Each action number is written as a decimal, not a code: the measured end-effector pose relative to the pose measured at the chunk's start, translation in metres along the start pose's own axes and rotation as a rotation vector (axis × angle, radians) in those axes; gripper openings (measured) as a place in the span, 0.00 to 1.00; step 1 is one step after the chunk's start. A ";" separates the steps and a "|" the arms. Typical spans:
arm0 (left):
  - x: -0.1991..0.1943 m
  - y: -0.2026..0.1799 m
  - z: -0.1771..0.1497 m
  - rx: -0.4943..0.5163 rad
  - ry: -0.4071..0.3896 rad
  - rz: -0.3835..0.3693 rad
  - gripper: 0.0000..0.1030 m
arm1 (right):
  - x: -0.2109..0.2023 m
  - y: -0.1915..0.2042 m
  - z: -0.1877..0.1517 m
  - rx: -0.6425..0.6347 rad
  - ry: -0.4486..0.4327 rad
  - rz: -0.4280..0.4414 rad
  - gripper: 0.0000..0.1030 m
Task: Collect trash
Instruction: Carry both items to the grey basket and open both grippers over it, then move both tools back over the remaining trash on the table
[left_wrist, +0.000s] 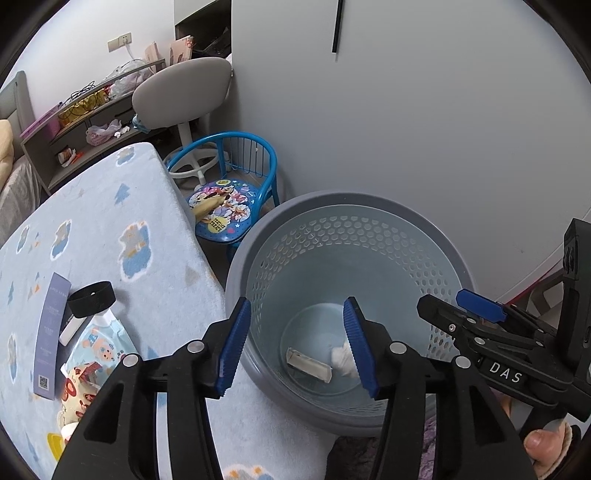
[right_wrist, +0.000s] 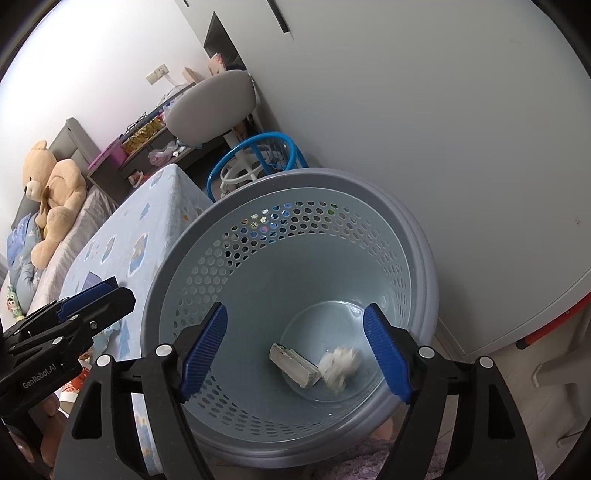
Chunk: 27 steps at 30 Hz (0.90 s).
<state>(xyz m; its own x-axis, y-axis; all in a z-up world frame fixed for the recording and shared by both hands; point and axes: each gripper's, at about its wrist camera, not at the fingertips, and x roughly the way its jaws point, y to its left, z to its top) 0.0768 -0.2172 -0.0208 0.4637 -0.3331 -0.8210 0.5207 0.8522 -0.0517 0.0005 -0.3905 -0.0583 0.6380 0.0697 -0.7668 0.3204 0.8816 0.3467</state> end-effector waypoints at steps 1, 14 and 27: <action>0.000 0.000 0.000 -0.002 0.000 0.001 0.51 | 0.001 0.001 0.001 -0.001 0.001 0.000 0.74; -0.006 0.002 -0.004 -0.021 -0.012 0.031 0.61 | -0.001 0.001 0.001 -0.009 -0.001 -0.005 0.78; -0.021 0.017 -0.012 -0.070 -0.043 0.076 0.66 | -0.003 0.003 -0.004 -0.038 -0.004 -0.025 0.84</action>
<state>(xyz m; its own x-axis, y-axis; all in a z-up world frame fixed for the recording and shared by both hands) 0.0667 -0.1909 -0.0114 0.5308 -0.2821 -0.7992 0.4324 0.9011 -0.0309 -0.0033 -0.3859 -0.0568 0.6329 0.0462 -0.7729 0.3095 0.8999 0.3072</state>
